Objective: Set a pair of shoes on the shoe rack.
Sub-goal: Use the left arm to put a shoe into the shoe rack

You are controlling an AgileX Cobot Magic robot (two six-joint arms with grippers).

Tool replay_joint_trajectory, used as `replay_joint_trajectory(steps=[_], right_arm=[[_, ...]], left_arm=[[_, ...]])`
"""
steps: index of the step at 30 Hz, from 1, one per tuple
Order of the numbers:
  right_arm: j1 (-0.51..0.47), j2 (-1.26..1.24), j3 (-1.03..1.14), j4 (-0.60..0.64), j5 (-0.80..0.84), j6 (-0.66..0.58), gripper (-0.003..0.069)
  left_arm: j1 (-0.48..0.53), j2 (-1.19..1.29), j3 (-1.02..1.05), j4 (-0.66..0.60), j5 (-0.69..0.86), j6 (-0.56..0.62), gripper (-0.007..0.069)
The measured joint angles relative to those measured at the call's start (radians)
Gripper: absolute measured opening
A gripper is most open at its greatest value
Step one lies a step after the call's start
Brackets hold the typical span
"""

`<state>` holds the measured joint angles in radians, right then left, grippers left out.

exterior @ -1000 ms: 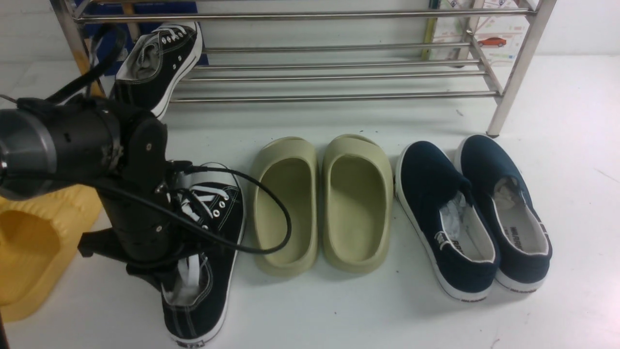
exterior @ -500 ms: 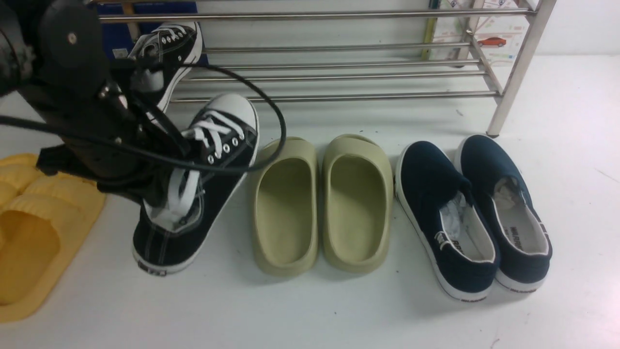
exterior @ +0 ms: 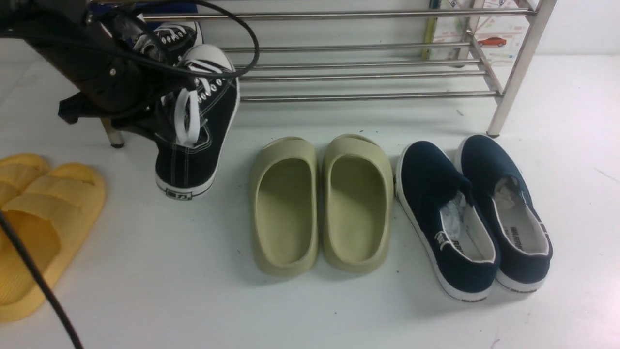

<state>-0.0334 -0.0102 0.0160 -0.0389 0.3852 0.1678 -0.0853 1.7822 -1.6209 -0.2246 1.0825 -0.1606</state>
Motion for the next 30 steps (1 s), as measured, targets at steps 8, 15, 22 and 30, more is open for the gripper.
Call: replay_joint_trajectory(steps=[8, 15, 22, 30], right_arm=[[0.000, 0.000, 0.000, 0.000, 0.000, 0.000, 0.0239], [0.000, 0.000, 0.000, 0.000, 0.000, 0.000, 0.0239], [0.000, 0.000, 0.000, 0.000, 0.000, 0.000, 0.0239], [0.000, 0.000, 0.000, 0.000, 0.000, 0.000, 0.0239]], left_arm=[[0.000, 0.167, -0.241, -0.018, 0.026, 0.022, -0.0013], [0.000, 0.296, -0.401, 0.014, 0.037, 0.007, -0.0013], [0.000, 0.387, -0.489, 0.077, 0.033, 0.004, -0.0013], [0.000, 0.403, -0.514, 0.085, -0.075, -0.015, -0.0013]])
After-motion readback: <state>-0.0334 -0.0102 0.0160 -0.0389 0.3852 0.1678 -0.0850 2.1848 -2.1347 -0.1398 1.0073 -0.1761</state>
